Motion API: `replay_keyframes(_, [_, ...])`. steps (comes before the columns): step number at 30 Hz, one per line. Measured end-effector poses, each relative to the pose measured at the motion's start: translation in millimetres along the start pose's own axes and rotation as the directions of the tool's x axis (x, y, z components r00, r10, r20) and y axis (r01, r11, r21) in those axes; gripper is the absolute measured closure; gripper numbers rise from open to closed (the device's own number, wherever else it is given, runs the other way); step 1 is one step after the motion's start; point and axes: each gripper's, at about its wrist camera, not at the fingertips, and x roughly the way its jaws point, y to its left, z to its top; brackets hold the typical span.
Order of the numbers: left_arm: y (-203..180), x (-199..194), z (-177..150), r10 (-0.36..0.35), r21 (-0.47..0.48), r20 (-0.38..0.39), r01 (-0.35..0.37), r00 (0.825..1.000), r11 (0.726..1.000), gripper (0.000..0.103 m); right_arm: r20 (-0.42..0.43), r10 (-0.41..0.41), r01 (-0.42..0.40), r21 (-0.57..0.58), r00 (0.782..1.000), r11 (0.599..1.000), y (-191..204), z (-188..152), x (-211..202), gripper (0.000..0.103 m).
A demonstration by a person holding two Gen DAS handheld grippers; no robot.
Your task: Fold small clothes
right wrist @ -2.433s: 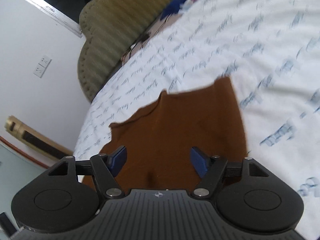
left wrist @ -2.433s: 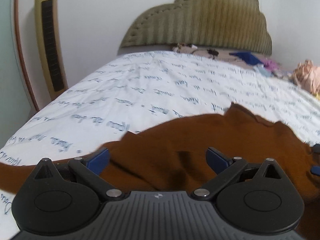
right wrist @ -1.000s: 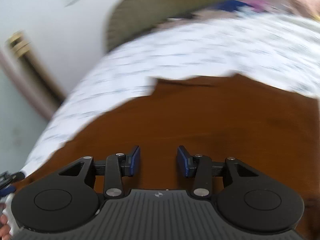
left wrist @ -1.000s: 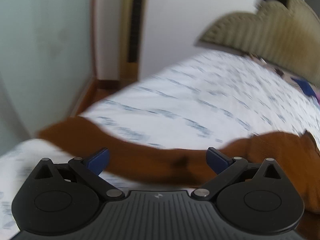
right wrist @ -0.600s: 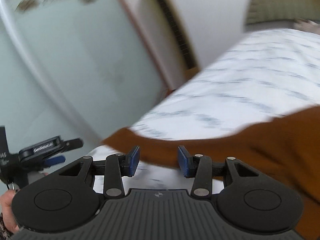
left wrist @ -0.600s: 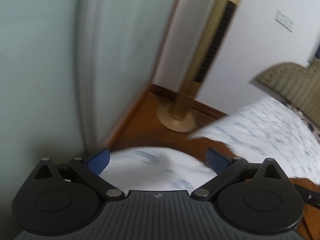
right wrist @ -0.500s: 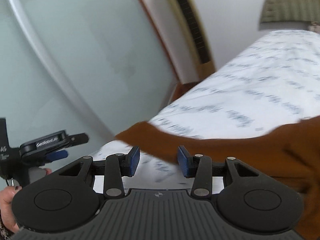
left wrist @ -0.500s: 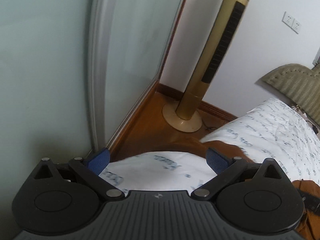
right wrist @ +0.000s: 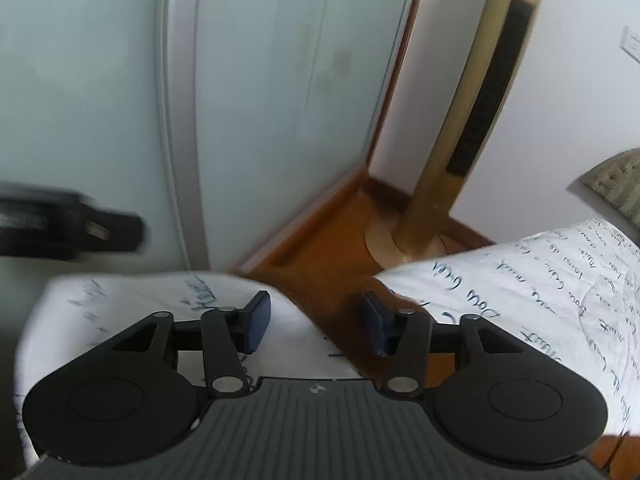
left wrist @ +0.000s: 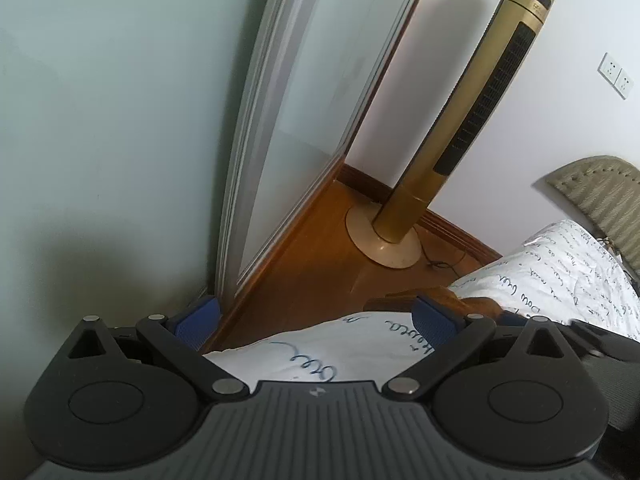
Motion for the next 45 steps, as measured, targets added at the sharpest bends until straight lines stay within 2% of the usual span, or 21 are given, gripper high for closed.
replay_keyframes(3, [12.1, 5.1, 0.3, 0.001, -0.010, -0.021, -0.001, 1.000, 1.000, 0.000, -0.016, -0.046, 0.046, -0.027, 0.999, 0.999, 0.3, 3.6, 17.7, 0.050])
replay_keyframes(4, [14.3, 8.1, -0.8, 0.000, -0.019, -0.033, 0.000, 0.999, 1.000, 0.000, -0.020, -0.056, 0.055, -0.023, 0.998, 0.998, -1.3, 4.3, 20.2, 0.054])
replay_keyframes(5, [16.2, 11.1, -2.1, -0.003, -0.031, -0.046, 0.001, 0.999, 1.000, 0.000, -0.030, -0.058, 0.058, -0.014, 0.998, 0.998, -3.3, 5.8, 23.3, 0.066])
replay_keyframes(6, [17.7, 14.4, -3.3, -0.008, -0.041, -0.060, 0.005, 0.998, 0.999, 0.000, -0.034, -0.061, 0.061, -0.001, 0.998, 0.998, -5.3, 7.7, 24.5, 0.073])
replay_keyframes(7, [18.0, 17.5, -4.5, -0.013, -0.047, -0.072, 0.010, 0.997, 0.999, 0.000, -0.030, -0.069, 0.069, 0.015, 0.997, 0.997, -8.2, 9.2, 23.5, 0.087])
replay_keyframes(8, [18.1, 19.1, -5.8, -0.016, -0.048, -0.081, 0.012, 0.997, 0.999, 0.000, -0.022, -0.073, 0.074, 0.031, 0.997, 0.997, -11.9, 10.2, 21.1, 0.094])
replay_keyframes(11, [11.4, 19.4, -7.9, -0.018, -0.038, -0.083, 0.015, 0.996, 0.999, 0.000, 0.020, -0.060, 0.057, 0.116, 0.998, 0.992, -29.3, 8.8, 9.8, 0.094])
replay_keyframes(13, [4.3, 13.2, -7.6, -0.022, -0.025, -0.063, 0.020, 0.998, 0.999, 0.000, 0.063, -0.010, -0.003, 0.208, 0.998, 0.978, -46.2, 4.5, -3.9, 0.094])
replay_keyframes(17, [-18.1, 0.4, -7.3, -0.058, 0.004, -0.020, 0.058, 0.998, 0.998, 0.000, 0.174, 0.034, -0.097, 0.367, 0.984, 0.925, -84.4, -13.0, -40.4, 0.094])
replay_keyframes(22, [-81.5, 4.2, -25.5, -0.136, 0.126, -0.063, 0.143, 0.989, 0.982, 0.000, 0.283, 0.008, -0.163, 0.529, 0.959, 0.833, -141.3, -42.8, -91.6, 0.094])
replay_keyframes(26, [-143.0, 2.5, -54.3, -0.234, 0.255, -0.050, 0.239, 0.971, 0.937, 0.000, 0.333, -0.003, -0.224, 0.641, 0.943, 0.734, -185.0, -80.1, -124.8, 0.094])
replay_keyframes(28, [-176.0, 2.6, -71.5, -0.285, 0.338, -0.059, 0.288, 0.957, 0.896, 0.000, 0.326, -0.020, -0.219, 0.677, 0.945, 0.702, -203.2, -100.8, -126.7, 0.094])
replay_keyframes(30, [-201.5, 4.1, -89.2, -0.306, 0.404, -0.057, 0.303, 0.950, 0.863, 0.000, 0.307, -0.040, -0.205, 0.721, 0.951, 0.662, -218.1, -122.3, -126.6, 0.093])
replay_keyframes(32, [-223.2, 8.3, -107.2, -0.303, 0.469, -0.056, 0.293, 0.951, 0.833, 0.000, 0.301, -0.048, -0.204, 0.748, 0.952, 0.631, -226.3, -140.9, -130.3, 0.092])
replay_keyframes(34, [-231.0, 9.6, -120.5, -0.303, 0.504, -0.059, 0.290, 0.951, 0.813, 0.000, 0.310, -0.053, -0.214, 0.760, 0.949, 0.614, -229.5, -150.7, -127.1, 0.092])
replay_keyframes(37, [-228.9, 4.1, -130.5, -0.360, 0.528, -0.033, 0.322, 0.932, 0.785, 0.000, 0.353, -0.041, -0.258, 0.752, 0.935, 0.606, -231.5, -157.8, -136.9, 0.092])
replay_keyframes(39, [-225.8, 9.9, -128.9, -0.390, 0.518, -0.067, 0.366, 0.918, 0.773, 0.001, 0.384, -0.040, -0.280, 0.736, 0.923, 0.617, -234.5, -152.4, -140.9, 0.092])
replay_keyframes(41, [-228.5, 23.1, -124.5, -0.367, 0.488, -0.107, 0.370, 0.924, 0.791, 0.003, 0.405, -0.042, -0.293, 0.725, 0.913, 0.623, -237.3, -149.0, -146.5, 0.092])
replay_keyframes(42, [-227.6, 24.4, -123.6, -0.364, 0.482, -0.111, 0.370, 0.925, 0.794, 0.009, 0.414, -0.041, -0.300, 0.721, 0.909, 0.624, -239.7, -146.6, -151.0, 0.092])
replay_keyframes(45, [-232.9, 19.3, -124.9, -0.353, 0.496, -0.099, 0.354, 0.930, 0.793, 0.010, 0.424, -0.039, -0.304, 0.708, 0.905, 0.638, -240.1, -143.0, -163.9, 0.092])
